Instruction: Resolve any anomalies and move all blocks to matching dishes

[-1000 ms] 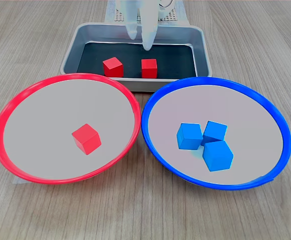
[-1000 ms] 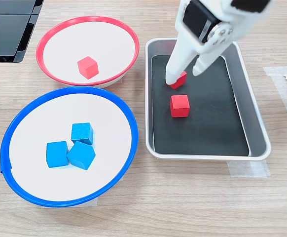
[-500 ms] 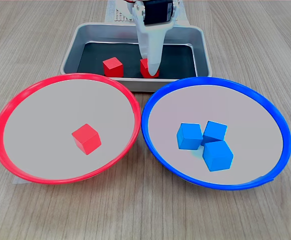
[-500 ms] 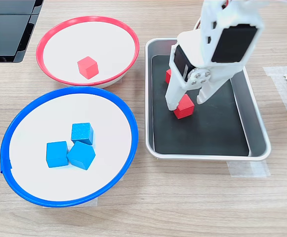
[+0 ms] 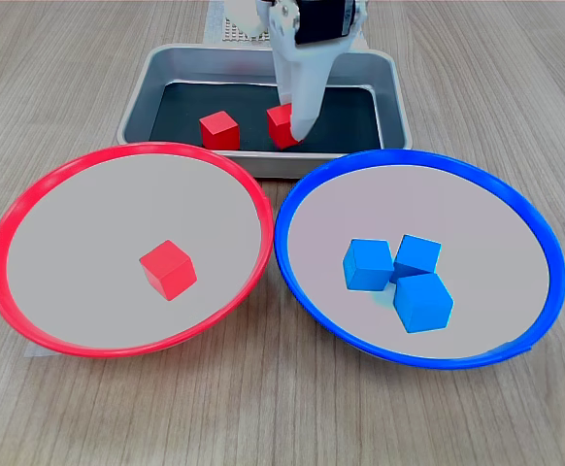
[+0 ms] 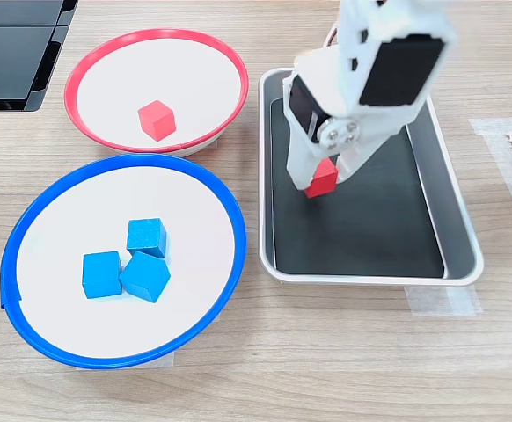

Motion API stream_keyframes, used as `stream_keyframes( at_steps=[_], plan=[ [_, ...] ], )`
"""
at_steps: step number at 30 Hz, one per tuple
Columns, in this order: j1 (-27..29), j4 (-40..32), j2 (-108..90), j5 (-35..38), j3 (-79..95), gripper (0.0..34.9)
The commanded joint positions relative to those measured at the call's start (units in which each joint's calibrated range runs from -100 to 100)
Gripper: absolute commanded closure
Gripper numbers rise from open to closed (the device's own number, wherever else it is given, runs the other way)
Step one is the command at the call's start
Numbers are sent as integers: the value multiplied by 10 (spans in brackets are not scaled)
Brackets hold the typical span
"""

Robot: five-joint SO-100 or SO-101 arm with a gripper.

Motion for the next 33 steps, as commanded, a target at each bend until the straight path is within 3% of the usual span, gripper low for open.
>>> stream_keyframes(
  at_steps=[1, 10, 16, 20, 22, 25, 28, 33],
  plan=[
    [37, 37, -65, 16, -95, 346],
    [138, 12, 139, 29, -363, 346],
    [163, -75, 297, 64, -462, 346],
    [167, -112, 308, 75, -458, 262],
    [167, -121, 303, 75, -452, 204],
    [167, -118, 273, 75, -431, 195],
    [162, -91, 197, 92, -363, 207],
    [161, -28, 0, 171, -169, 214]
  ],
)
